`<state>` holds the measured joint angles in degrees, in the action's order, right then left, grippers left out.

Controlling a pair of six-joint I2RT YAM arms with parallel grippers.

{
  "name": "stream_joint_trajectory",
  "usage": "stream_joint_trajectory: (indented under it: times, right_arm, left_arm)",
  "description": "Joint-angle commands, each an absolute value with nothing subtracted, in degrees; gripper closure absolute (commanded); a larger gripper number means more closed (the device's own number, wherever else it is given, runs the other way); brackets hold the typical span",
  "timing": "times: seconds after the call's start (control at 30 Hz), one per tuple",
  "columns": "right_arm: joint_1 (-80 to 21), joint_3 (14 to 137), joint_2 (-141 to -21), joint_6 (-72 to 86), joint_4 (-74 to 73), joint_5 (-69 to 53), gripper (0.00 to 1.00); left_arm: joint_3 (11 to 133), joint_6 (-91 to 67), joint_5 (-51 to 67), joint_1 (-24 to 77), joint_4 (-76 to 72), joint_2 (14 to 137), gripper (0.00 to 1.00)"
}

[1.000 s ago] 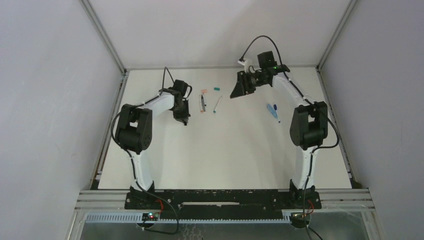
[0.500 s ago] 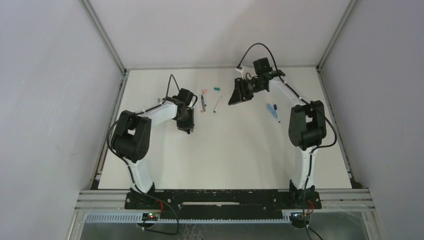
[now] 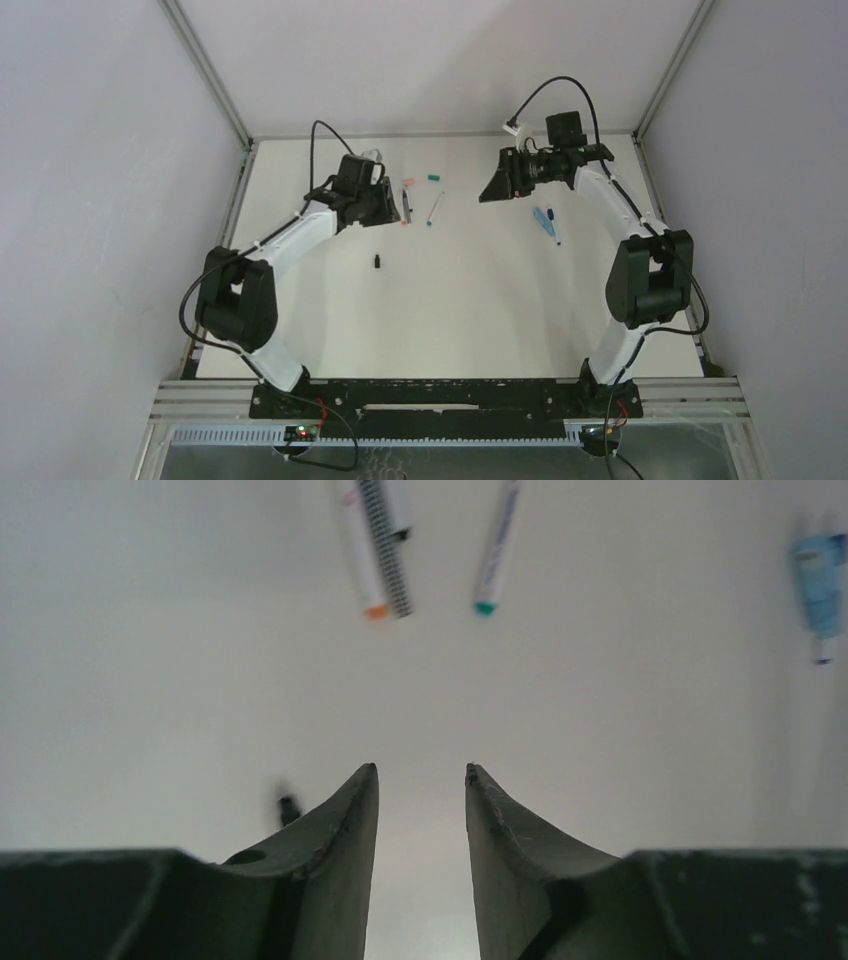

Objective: Insert the pens into the pen caps
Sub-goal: Move the pen to the center of the board.

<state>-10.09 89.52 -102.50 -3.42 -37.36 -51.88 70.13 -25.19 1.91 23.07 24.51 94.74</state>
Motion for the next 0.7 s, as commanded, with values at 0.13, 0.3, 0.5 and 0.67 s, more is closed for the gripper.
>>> stream_joint_trajectory:
  times: [0.13, 0.3, 0.5, 0.67]
  right_arm:
    - [-6.8, 86.6, -99.5, -4.6, -34.7, -54.8, 0.53]
    - [-5.6, 84.4, -98.4, -4.3, -33.7, -55.3, 0.53]
    - [-4.7, 83.8, -98.6, -3.8, -33.1, -56.0, 0.53]
    - [-4.6, 83.8, -99.0, -3.8, -33.1, -56.2, 0.53]
  left_arm:
    - [83.1, -35.8, 8.9, 23.2, 13.1, 108.2, 0.65]
    - [92.9, -36.1, 3.1, 23.1, 19.7, 115.8, 0.74]
    - [101.3, -35.2, 0.3, 22.9, 26.0, 122.9, 0.74]
    - [105.0, -35.2, -1.8, 22.8, 28.7, 126.9, 0.73]
